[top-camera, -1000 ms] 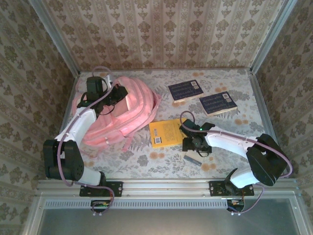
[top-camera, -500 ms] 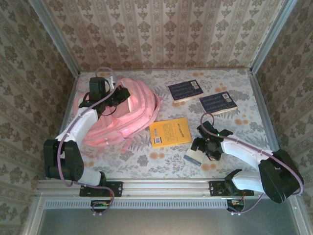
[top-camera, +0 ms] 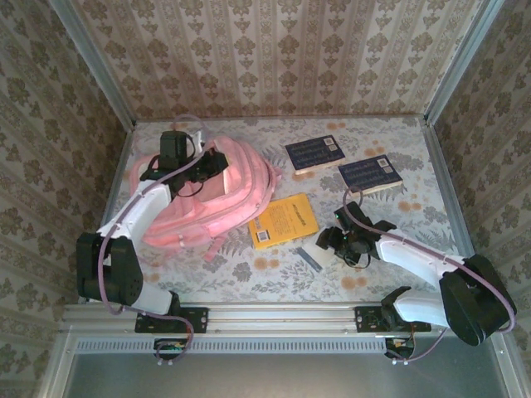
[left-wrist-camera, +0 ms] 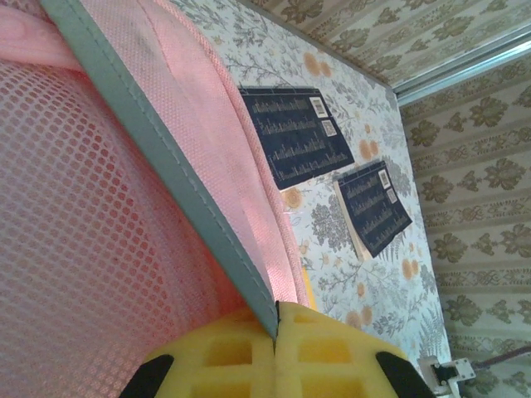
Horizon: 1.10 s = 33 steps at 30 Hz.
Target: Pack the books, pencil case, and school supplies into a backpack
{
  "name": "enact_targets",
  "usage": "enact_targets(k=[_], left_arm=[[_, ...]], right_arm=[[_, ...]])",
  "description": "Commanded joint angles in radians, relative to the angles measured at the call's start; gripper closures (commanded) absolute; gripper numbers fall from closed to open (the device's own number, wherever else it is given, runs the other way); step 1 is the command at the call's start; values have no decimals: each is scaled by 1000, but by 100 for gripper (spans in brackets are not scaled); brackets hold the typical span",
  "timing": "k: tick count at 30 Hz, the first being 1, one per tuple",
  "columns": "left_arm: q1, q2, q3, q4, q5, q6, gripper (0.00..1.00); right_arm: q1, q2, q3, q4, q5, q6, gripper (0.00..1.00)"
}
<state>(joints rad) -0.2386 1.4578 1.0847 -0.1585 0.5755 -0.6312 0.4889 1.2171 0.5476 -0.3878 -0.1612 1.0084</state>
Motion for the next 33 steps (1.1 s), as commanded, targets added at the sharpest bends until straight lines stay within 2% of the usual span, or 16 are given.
enact_targets(k=[1,6,15,21,24,28,33], left_arm=[[-20,-7,50,10,25,42,100],[-37,-1,61,-10,23,61,100],[-54,12,73,-30,23,79,100],[-57,19,79,-34,23,85,100],[-57,23,86,-53,12,95,100],[-60,23,89,-73,-7,109,100],[-70,33,94,-80,-10,117,100]], right_arm=[[4,-17,24,90,-81,28,32],[4,-51,31,95,-67,20,35],[2,-56,51,72,1,-24,36],[2,-156,-7,203,29,-48,36],[2,-180,1,186,67,-67,36],[-2,-160,18,124,119,-96,35],[-19,-95,17,176,73,-134,34]])
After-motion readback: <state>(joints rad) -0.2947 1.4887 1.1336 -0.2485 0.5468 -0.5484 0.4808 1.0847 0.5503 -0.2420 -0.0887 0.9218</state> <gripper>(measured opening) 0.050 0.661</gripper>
